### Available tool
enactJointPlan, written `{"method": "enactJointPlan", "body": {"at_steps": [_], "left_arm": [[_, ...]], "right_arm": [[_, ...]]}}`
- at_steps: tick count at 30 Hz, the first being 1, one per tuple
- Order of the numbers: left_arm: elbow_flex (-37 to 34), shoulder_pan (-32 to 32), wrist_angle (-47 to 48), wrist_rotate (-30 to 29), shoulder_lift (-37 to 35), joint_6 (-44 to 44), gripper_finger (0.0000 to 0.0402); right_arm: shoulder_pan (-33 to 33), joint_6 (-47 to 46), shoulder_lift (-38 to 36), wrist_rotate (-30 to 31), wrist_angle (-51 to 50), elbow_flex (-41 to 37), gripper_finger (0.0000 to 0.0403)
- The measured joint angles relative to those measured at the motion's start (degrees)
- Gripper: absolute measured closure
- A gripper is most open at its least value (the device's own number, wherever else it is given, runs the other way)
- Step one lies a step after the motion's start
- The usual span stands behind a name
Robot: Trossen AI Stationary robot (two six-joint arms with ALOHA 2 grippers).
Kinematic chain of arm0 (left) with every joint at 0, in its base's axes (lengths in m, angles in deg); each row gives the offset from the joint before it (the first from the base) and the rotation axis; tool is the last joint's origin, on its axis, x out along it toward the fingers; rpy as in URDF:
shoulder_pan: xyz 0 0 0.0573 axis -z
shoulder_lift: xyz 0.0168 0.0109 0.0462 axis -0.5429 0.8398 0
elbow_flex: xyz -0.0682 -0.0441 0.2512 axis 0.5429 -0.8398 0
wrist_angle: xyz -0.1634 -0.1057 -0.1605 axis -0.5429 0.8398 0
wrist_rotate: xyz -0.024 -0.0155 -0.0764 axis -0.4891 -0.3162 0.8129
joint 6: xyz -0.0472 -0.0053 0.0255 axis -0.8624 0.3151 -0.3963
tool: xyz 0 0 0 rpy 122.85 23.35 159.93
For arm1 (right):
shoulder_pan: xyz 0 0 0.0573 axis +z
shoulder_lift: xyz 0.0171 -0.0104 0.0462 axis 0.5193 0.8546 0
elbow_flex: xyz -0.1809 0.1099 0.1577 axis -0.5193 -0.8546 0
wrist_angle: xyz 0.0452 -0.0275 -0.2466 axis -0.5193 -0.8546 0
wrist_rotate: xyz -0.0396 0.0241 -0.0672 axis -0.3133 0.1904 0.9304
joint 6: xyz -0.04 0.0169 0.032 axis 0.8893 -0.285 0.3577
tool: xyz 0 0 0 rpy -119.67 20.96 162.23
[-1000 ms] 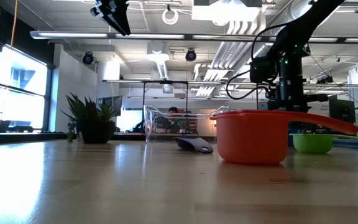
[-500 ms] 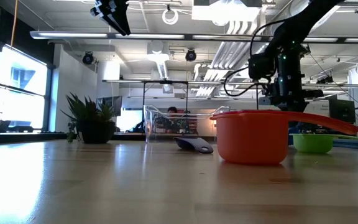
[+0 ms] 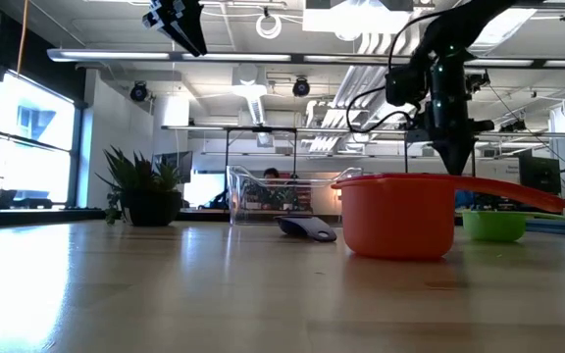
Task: Nest measuring cups in basket
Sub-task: Stack the blue measuring cup on top of the red measuring cup
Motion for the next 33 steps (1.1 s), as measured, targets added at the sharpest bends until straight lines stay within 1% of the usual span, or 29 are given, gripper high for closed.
{"method": "enactJointPlan", "body": {"at_steps": [4, 9, 15, 18, 24, 27, 33], "left_arm": [[0.00, 0.01, 0.00, 0.09, -0.01, -0.03, 0.0289], [0.00, 0.00, 0.00, 0.09, -0.01, 0.00, 0.0289], [0.00, 0.01, 0.00, 0.09, -0.01, 0.00, 0.0289], [0.00, 0.00, 0.00, 0.09, -0.02, 0.02, 0.0289], [0.00, 0.00, 0.00, 0.23, -0.02, -0.04, 0.0289], [0.00, 0.00, 0.00, 2.23, -0.01, -1.94, 0.0289], [0.00, 0.21, 0.75, 10.67, -0.02, -5.67, 0.0289]], "right_arm": [[0.00, 2.62, 0.00, -1.10, -1.89, 1.17, 0.0403], [0.34, 6.45, 0.00, -4.81, -2.64, 1.55, 0.0403], [2.09, 10.71, -0.18, -10.62, -3.56, 1.55, 0.0403], [3.34, 11.97, -1.61, -13.31, -3.99, 1.55, 0.0403], [7.41, 12.43, -6.96, -18.13, -4.08, 1.55, 0.0403], [10.82, 13.21, -9.02, -20.45, -4.06, 1.55, 0.0403], [20.20, 12.67, -9.68, -23.53, -3.29, 1.55, 0.0403]]}}
